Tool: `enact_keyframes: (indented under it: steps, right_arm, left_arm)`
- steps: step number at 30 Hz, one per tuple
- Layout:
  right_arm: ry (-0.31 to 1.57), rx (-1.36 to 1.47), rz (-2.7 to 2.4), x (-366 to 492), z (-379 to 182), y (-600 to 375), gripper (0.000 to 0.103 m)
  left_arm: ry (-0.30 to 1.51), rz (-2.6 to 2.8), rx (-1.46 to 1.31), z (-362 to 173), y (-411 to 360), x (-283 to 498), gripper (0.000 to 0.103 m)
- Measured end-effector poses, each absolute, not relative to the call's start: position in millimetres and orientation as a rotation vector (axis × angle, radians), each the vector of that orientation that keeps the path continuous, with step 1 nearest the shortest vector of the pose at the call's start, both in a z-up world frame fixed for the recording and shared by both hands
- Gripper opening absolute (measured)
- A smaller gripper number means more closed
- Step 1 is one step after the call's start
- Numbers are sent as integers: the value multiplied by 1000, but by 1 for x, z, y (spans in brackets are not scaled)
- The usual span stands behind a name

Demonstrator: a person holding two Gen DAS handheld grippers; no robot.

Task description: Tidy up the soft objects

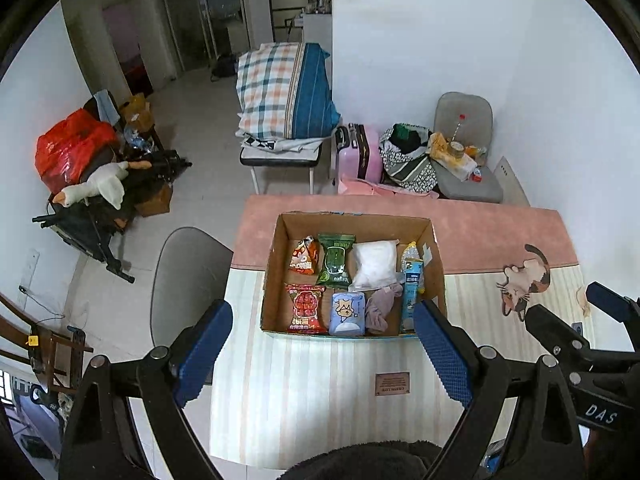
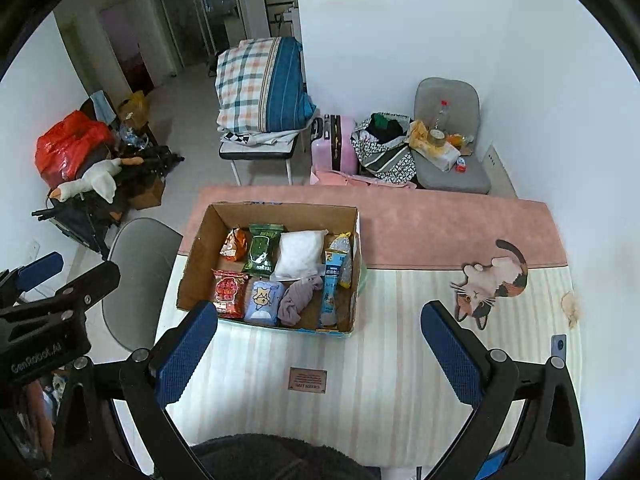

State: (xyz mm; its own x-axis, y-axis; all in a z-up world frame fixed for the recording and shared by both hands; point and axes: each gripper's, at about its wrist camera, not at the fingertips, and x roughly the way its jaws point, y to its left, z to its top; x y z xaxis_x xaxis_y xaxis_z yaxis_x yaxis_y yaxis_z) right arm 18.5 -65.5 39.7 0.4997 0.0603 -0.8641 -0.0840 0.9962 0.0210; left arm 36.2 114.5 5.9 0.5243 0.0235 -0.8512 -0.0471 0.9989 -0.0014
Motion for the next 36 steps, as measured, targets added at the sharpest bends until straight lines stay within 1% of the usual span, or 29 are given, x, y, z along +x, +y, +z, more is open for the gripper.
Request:
enact_keyframes:
  steps: [8,14,16,36]
  right_arm:
    - [1013,-27,79,7,59,-68,103]
    - [1008,-19,88,5,64,-68,103]
    - [1014,-17,86,6,63,-68,103]
    - [994,-57,28,11,64,-65,103]
  left_arm:
    - [1004,59,-26,12,118,27,93]
    - [987,83,-36,12,120,26,93]
    - [982,91,-45,11,123,25,103]
    - [974,93,-44,15,123,25,103]
